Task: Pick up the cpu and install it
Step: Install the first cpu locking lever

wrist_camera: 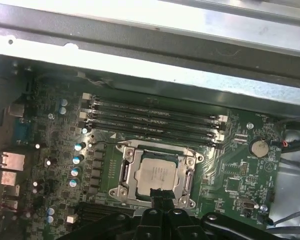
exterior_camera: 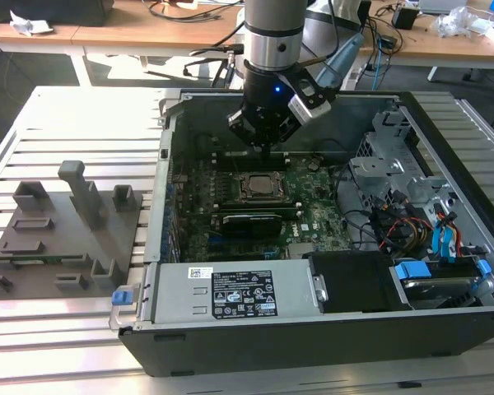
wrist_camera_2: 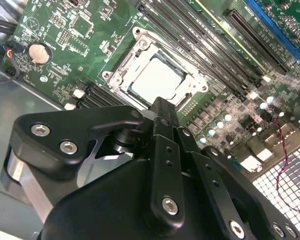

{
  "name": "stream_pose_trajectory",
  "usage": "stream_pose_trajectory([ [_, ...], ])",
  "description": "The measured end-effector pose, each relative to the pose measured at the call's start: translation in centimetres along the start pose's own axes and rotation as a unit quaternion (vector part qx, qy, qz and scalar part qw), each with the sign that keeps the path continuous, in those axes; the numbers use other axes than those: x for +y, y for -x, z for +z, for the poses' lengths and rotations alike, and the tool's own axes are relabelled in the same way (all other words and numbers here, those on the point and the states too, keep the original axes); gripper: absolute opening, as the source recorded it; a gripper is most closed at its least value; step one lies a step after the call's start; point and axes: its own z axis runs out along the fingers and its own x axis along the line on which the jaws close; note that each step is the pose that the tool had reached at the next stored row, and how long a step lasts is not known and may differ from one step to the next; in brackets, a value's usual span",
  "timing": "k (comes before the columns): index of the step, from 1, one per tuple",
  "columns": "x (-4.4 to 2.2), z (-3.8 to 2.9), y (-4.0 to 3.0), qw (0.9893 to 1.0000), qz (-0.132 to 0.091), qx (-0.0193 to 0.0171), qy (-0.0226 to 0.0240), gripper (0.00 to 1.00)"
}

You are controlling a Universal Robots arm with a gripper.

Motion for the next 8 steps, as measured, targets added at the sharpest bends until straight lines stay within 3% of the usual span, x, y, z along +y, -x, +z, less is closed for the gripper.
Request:
stream_pose_trajectory([
  [1, 0.0, 0.03, 0.04, 0.9999, 0.0, 0.0105, 0.0017, 0.11],
  [2, 0.0, 0.03, 0.04, 0.9999, -0.001, 0.0152, 0.0023, 0.11],
  [8, 0.05, 0.04, -0.29, 0.9999, 0.0, 0.0157, 0.0025, 0.11],
])
